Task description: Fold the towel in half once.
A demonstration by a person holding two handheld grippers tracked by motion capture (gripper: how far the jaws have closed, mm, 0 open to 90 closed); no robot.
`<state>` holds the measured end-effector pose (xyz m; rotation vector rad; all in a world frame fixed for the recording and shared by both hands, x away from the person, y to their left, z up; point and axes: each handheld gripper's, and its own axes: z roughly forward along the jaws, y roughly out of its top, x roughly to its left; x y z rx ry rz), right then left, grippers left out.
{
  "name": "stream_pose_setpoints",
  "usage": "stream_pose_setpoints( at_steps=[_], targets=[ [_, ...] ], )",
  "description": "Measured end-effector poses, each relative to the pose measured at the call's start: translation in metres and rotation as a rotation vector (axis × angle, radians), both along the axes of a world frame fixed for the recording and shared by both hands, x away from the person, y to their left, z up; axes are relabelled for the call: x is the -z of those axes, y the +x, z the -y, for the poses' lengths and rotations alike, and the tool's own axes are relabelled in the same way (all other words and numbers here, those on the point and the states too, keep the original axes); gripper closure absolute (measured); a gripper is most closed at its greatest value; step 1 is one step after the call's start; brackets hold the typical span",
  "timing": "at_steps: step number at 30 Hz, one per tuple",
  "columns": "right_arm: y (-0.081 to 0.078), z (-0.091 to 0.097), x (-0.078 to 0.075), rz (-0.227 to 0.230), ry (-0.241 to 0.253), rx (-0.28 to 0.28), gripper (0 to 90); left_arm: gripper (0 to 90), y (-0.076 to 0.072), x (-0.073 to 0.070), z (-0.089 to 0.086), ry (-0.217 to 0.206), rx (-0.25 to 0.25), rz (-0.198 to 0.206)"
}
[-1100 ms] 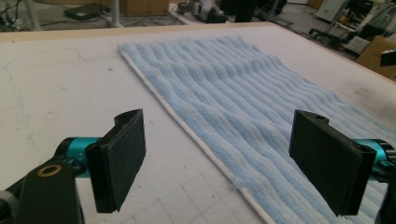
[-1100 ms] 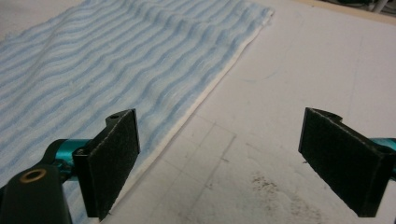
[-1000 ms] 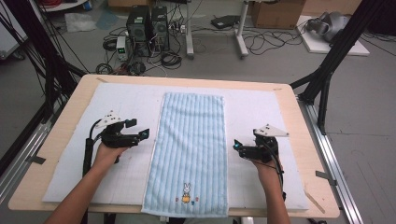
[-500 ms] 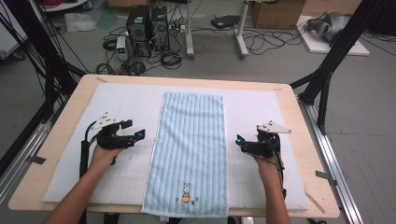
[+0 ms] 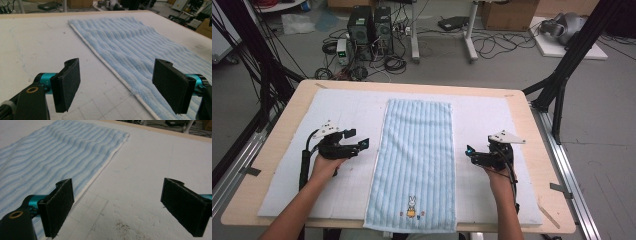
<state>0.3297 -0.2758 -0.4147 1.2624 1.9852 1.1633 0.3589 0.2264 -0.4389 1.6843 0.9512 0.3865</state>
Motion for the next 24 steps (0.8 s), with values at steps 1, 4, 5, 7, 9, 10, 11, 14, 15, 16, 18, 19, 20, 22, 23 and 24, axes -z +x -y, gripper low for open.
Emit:
stream_pose_setpoints(
  at_steps=[1, 4, 5, 7, 9, 10, 11, 14, 15, 16, 18, 19, 20, 22, 23, 24],
  targets=[
    [0.000, 0.000, 0.000, 0.000, 0.003, 0.002, 10.6, 22.9, 0.000, 0.001, 0.000, 0.003, -0.003, -0.008],
    [0.001, 0.002, 0.001, -0.006, 0.019, 0.003, 10.6, 23.1, 0.001, 0.002, 0.000, 0.006, 0.000, -0.023],
    [0.002, 0.002, 0.001, -0.009, 0.022, -0.001, 10.6, 24.3, 0.001, 0.002, 0.000, 0.005, 0.004, -0.027],
    [0.004, 0.002, 0.003, -0.016, 0.028, -0.006, 10.6, 25.4, 0.002, 0.004, 0.000, -0.002, 0.000, -0.033],
    [0.005, 0.002, 0.004, -0.026, 0.031, -0.009, 10.6, 25.8, 0.004, 0.005, 0.000, -0.007, 0.007, -0.040],
    [0.005, 0.002, 0.004, -0.029, 0.032, -0.012, 10.6, 26.2, 0.006, 0.004, 0.000, -0.017, 0.015, -0.050],
    [0.006, 0.001, 0.005, -0.033, 0.029, -0.012, 10.6, 26.4, 0.007, 0.004, 0.000, -0.030, 0.014, -0.049],
    [0.007, 0.000, 0.006, -0.043, 0.027, -0.020, 10.6, 26.5, 0.012, 0.003, -0.001, -0.046, 0.009, -0.054],
    [0.008, 0.000, 0.007, -0.052, 0.029, -0.022, 10.6, 26.3, 0.015, 0.001, 0.000, -0.032, 0.008, -0.067],
    [0.009, 0.000, 0.007, -0.055, 0.028, -0.022, 10.6, 26.6, 0.018, -0.001, 0.001, -0.032, -0.005, -0.067],
    [0.010, -0.001, 0.008, -0.054, 0.026, -0.026, 10.6, 26.6, 0.026, -0.005, 0.004, -0.038, -0.003, -0.060],
    [0.009, -0.001, 0.007, -0.058, 0.030, -0.023, 10.6, 26.8, 0.031, -0.007, 0.006, -0.037, -0.003, -0.069],
    [0.009, -0.001, 0.007, -0.057, 0.035, -0.021, 10.6, 27.6, 0.036, -0.009, 0.008, -0.032, 0.001, -0.077],
    [0.010, 0.000, 0.007, -0.056, 0.037, -0.016, 10.6, 31.2, 0.047, -0.011, 0.013, -0.027, 0.005, -0.091],
    [0.010, 0.001, 0.008, -0.058, 0.038, -0.016, 10.6, 33.5, 0.052, -0.011, 0.016, -0.020, 0.007, -0.099],
    [0.010, 0.001, 0.008, -0.060, 0.040, -0.015, 10.6, 34.8, 0.057, -0.011, 0.020, -0.012, 0.006, -0.101]
  ],
)
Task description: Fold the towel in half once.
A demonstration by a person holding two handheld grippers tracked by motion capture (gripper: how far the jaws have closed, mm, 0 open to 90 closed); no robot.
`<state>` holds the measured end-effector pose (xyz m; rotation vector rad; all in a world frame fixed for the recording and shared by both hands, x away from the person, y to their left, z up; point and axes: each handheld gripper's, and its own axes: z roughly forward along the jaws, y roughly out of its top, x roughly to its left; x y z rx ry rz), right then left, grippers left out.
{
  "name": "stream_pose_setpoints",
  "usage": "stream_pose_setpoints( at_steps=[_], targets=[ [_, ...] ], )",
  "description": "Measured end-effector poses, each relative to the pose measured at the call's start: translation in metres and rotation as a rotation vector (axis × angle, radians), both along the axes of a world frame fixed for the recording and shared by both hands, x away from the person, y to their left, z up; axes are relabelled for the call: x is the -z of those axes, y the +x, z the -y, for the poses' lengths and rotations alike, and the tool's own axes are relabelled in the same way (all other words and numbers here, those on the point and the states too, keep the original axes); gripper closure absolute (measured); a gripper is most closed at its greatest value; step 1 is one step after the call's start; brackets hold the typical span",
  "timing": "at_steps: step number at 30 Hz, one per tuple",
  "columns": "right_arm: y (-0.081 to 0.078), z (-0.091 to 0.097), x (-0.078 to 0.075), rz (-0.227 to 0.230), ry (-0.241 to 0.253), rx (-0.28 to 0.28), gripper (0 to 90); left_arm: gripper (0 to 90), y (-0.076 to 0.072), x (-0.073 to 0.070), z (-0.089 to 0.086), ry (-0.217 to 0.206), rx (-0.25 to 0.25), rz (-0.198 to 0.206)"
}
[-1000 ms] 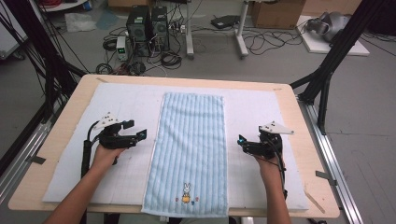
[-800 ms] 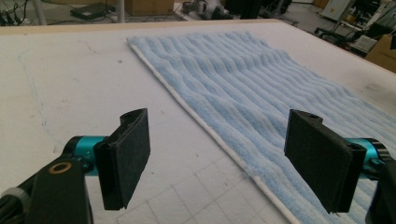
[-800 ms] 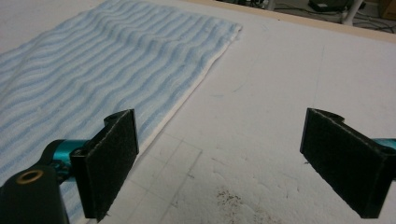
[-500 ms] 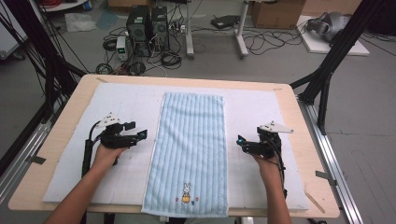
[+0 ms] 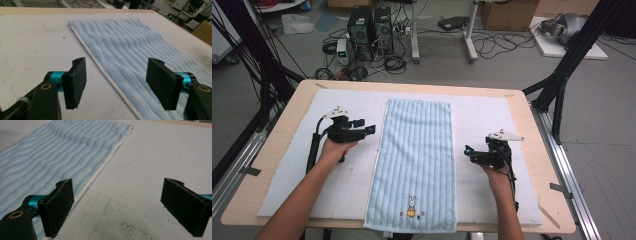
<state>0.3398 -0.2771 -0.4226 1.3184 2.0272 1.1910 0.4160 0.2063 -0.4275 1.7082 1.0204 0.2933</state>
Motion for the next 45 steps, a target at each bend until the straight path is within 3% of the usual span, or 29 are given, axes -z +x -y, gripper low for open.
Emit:
stream_pose_setpoints(
  at_steps=[5, 10, 14, 19, 23, 29, 31, 34, 38, 41, 45],
  targets=[
    [0.000, 0.000, 0.000, 0.000, 0.003, 0.003, 10.6, 39.1, 0.021, 0.001, 0.023, 0.072, 0.011, -0.040],
    [0.000, -0.002, 0.001, -0.007, -0.007, 0.000, 10.6, 45.1, 0.034, 0.006, 0.049, 0.185, 0.010, -0.052],
    [-0.001, -0.001, 0.000, -0.014, 0.001, 0.009, 10.7, 51.1, 0.040, 0.009, 0.058, 0.267, 0.013, -0.054],
    [0.000, -0.001, 0.001, -0.010, 0.002, 0.007, 10.7, 59.3, 0.043, 0.020, 0.061, 0.336, 0.005, -0.069],
    [0.001, -0.004, 0.001, -0.014, -0.004, 0.003, 10.7, 64.4, 0.043, 0.020, 0.061, 0.350, 0.003, -0.053],
    [0.009, -0.018, -0.003, -0.023, -0.007, -0.017, 11.7, 85.0, 0.042, 0.021, 0.064, 0.330, 0.025, -0.046],
    [0.019, -0.026, -0.006, -0.022, -0.016, -0.043, 16.8, 86.2, 0.043, 0.022, 0.062, 0.308, 0.023, -0.056],
    [0.038, -0.036, -0.007, -0.042, -0.023, -0.036, 16.7, 86.7, 0.044, 0.023, 0.059, 0.263, 0.017, -0.085],
    [0.071, -0.049, 0.000, -0.126, -0.039, -0.018, 13.2, 86.7, 0.046, 0.024, 0.053, 0.201, 0.012, -0.112],
    [0.089, -0.061, 0.007, -0.184, -0.075, -0.053, 26.9, 86.7, 0.047, 0.025, 0.051, 0.178, 0.009, -0.123],
    [0.106, -0.073, 0.015, -0.231, -0.090, -0.022, 52.0, 86.7, 0.046, 0.025, 0.050, 0.170, 0.013, -0.130]
  ],
)
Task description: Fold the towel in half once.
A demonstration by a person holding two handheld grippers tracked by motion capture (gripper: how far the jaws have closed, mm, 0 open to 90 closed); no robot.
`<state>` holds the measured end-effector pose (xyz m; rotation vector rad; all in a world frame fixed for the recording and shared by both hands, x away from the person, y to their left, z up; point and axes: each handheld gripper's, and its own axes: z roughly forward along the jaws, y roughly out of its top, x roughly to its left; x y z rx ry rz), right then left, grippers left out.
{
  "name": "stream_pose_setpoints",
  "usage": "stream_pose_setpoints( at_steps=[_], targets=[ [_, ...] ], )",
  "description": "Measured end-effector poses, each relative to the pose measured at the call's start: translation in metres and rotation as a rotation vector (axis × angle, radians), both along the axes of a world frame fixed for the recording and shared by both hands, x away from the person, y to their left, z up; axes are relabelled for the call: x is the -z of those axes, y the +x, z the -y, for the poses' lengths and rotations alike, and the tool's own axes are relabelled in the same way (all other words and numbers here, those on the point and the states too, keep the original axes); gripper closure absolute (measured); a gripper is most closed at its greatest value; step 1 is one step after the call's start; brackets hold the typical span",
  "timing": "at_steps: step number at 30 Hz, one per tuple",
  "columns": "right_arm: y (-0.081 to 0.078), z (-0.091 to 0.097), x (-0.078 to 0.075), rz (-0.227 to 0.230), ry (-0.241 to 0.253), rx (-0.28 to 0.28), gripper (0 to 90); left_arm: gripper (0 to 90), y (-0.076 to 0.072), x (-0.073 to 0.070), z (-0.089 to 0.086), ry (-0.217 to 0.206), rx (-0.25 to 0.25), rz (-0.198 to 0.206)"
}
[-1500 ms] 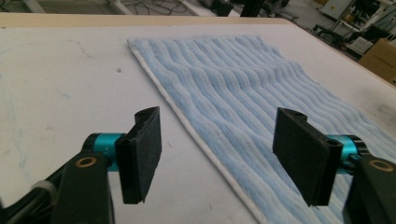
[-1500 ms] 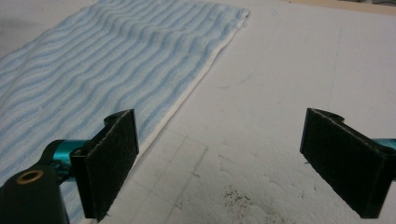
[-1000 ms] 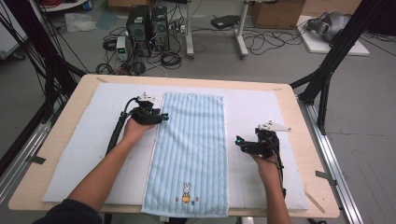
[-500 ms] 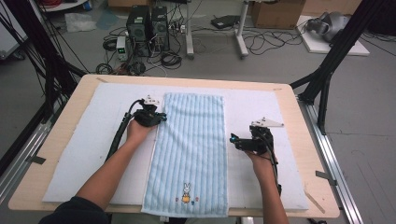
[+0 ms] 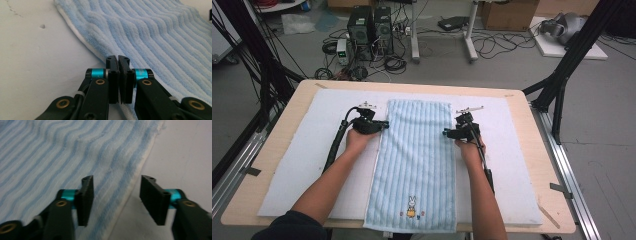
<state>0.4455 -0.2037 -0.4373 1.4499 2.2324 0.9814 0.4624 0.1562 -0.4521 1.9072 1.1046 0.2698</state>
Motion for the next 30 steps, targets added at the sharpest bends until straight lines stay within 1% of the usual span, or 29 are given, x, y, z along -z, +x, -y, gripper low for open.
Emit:
stream_pose_setpoints(
  at_steps=[1, 2, 3, 4, 5, 6, 7, 8, 10, 11, 12, 14, 15, 18, 20, 21, 22, 23, 24, 27, 28, 29, 30],
  targets=[
    [0.003, -0.003, 0.001, -0.009, -0.016, 0.009, 57.3, 86.7, 0.000, 0.000, -0.001, -0.003, 0.002, -0.002],
    [0.004, -0.007, 0.000, -0.007, -0.055, 0.026, 63.7, 86.8, 0.000, 0.000, -0.001, -0.007, -0.002, -0.004],
    [0.006, -0.009, -0.001, -0.006, -0.067, 0.025, 72.8, 86.9, 0.001, 0.000, -0.002, -0.017, -0.007, -0.003],
    [0.008, -0.010, -0.002, -0.011, -0.080, 0.022, 79.2, 87.0, 0.002, 0.000, -0.003, -0.024, -0.013, -0.001],
    [0.010, -0.012, -0.002, -0.013, -0.087, 0.019, 84.9, 87.0, 0.003, -0.001, -0.004, -0.042, -0.027, 0.001],
    [0.012, -0.013, -0.003, -0.006, -0.098, 0.021, 86.1, 87.1, 0.005, -0.002, -0.005, -0.068, -0.046, 0.005],
    [0.014, -0.015, -0.004, 0.007, -0.122, 0.026, 86.5, 87.1, 0.006, -0.004, -0.006, -0.095, -0.068, 0.016],
    [0.016, -0.016, -0.005, 0.027, -0.117, 0.032, 86.7, 87.1, 0.008, -0.008, -0.007, -0.109, -0.084, 0.031],
    [0.020, -0.013, -0.011, 0.073, -0.059, 0.053, 86.6, 87.1, 0.010, -0.014, -0.009, -0.118, -0.090, 0.047],
    [0.020, -0.011, -0.012, 0.092, -0.033, 0.058, 86.6, 87.1, 0.010, -0.016, -0.011, -0.134, -0.085, 0.053],
    [0.020, -0.009, -0.013, 0.086, 0.004, 0.068, 86.6, 87.0, 0.010, -0.017, -0.012, -0.144, -0.081, 0.053],
    [0.019, -0.005, -0.012, 0.067, 0.039, 0.059, 86.6, 87.0, 0.008, -0.018, -0.014, -0.143, -0.052, 0.048],
    [0.017, -0.003, -0.011, 0.065, 0.046, 0.046, 86.6, 86.9, 0.007, -0.019, -0.015, -0.139, -0.036, 0.045],
    [0.005, -0.001, -0.014, 0.082, 0.091, 0.016, 86.5, 86.8, -0.004, -0.022, -0.018, -0.154, -0.008, 0.071],
    [-0.004, 0.002, -0.016, 0.097, 0.107, -0.007, 86.6, 86.8, -0.013, -0.025, -0.021, -0.170, 0.009, 0.088],
    [-0.010, 0.002, -0.018, 0.097, 0.108, -0.020, 86.5, 86.8, -0.018, -0.026, -0.022, -0.176, 0.021, 0.089],
    [-0.015, 0.003, -0.019, 0.101, 0.103, -0.030, 86.6, 86.8, -0.023, -0.027, -0.023, -0.174, 0.032, 0.100],
    [-0.020, 0.004, -0.020, 0.111, 0.103, -0.042, 86.5, 86.8, -0.028, -0.028, -0.024, -0.185, 0.034, 0.116],
    [-0.026, 0.004, -0.021, 0.112, 0.107, -0.047, 86.6, 86.9, -0.033, -0.030, -0.025, -0.187, 0.045, 0.119],
    [-0.044, 0.006, -0.024, 0.135, 0.103, -0.075, 86.6, 86.8, -0.049, -0.032, -0.028, -0.184, 0.078, 0.137],
    [-0.049, 0.007, -0.025, 0.135, 0.096, -0.079, 86.5, 86.8, -0.054, -0.031, -0.028, -0.177, 0.089, 0.142],
    [-0.054, 0.008, -0.025, 0.137, 0.100, -0.083, 86.5, 86.8, -0.059, -0.031, -0.028, -0.169, 0.103, 0.137],
    [-0.059, 0.008, -0.025, 0.141, 0.100, -0.087, 86.5, 86.7, -0.064, -0.031, -0.028, -0.166, 0.111, 0.145]
  ],
)
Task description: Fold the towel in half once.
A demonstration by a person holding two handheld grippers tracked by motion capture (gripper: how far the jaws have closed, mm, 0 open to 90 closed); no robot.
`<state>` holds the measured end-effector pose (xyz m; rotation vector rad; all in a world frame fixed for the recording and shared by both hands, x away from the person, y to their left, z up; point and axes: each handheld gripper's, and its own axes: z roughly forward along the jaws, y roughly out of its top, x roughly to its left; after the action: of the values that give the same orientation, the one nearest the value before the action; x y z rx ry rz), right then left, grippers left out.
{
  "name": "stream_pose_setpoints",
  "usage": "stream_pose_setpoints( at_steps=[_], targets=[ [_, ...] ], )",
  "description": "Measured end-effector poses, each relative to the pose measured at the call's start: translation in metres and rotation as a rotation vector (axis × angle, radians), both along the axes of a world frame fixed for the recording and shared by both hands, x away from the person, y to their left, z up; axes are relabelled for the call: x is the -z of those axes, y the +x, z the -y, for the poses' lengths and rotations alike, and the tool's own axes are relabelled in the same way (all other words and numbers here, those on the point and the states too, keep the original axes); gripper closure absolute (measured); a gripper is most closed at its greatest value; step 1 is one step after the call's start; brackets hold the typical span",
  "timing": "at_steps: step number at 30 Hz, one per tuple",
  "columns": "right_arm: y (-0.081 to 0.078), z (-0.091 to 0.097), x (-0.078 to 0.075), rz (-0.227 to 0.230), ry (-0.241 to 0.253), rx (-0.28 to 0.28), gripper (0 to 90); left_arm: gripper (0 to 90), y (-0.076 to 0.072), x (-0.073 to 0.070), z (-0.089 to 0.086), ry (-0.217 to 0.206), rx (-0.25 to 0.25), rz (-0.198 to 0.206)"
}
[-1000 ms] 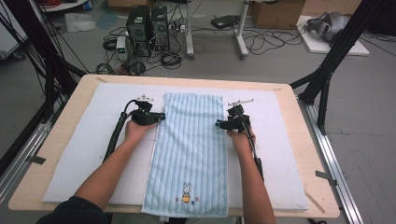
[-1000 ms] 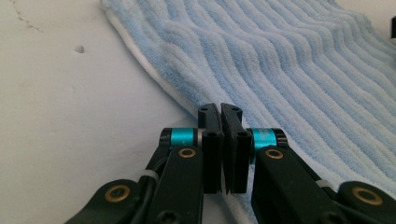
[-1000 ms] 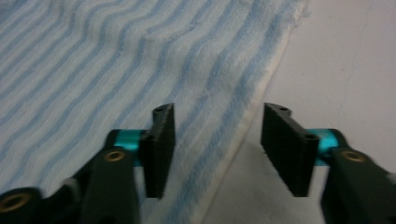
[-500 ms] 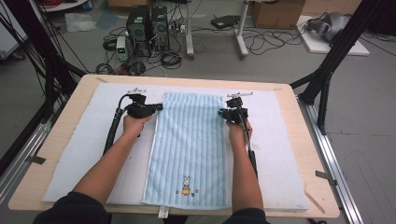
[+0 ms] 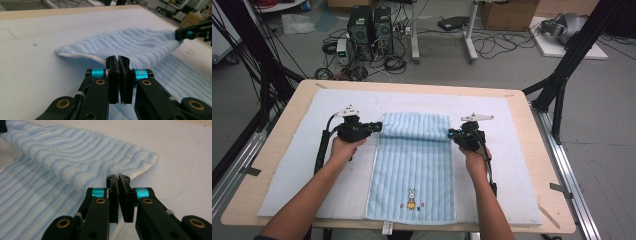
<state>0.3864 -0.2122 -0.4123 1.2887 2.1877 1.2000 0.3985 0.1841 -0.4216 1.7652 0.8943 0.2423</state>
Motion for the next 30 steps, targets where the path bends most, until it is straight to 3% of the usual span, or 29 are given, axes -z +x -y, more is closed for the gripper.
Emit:
stream_pose_setpoints(
  at_steps=[7, 14, 16, 19, 22, 24, 27, 30],
  targets=[
    [-0.025, -0.001, 0.000, -0.004, -0.014, -0.022, 86.4, 86.6, -0.022, 0.007, -0.002, 0.016, 0.025, 0.002],
    [-0.052, 0.001, 0.012, -0.027, -0.019, -0.048, 86.2, 86.6, -0.043, 0.019, -0.005, 0.050, 0.088, -0.038],
    [-0.056, 0.002, 0.015, -0.037, -0.022, -0.050, 80.8, 84.5, -0.047, 0.022, -0.006, 0.055, 0.077, -0.042],
    [-0.057, 0.007, 0.011, -0.014, 0.015, 0.003, 63.6, 52.5, -0.042, 0.021, -0.011, 0.023, -0.025, -0.035],
    [-0.058, 0.016, 0.005, 0.010, 0.061, 0.055, 57.0, 45.5, -0.034, 0.018, -0.016, -0.011, -0.097, -0.015],
    [-0.058, 0.020, 0.005, 0.014, 0.067, 0.066, 55.1, 44.1, -0.026, 0.017, -0.016, 0.010, -0.102, -0.032],
    [-0.056, 0.024, 0.007, 0.006, 0.069, 0.080, 53.7, 43.6, -0.013, 0.013, -0.013, -0.002, -0.127, -0.029],
    [-0.055, 0.024, 0.008, 0.003, 0.061, 0.084, 51.4, 43.3, 0.003, 0.010, -0.010, -0.006, -0.145, -0.051]
  ],
)
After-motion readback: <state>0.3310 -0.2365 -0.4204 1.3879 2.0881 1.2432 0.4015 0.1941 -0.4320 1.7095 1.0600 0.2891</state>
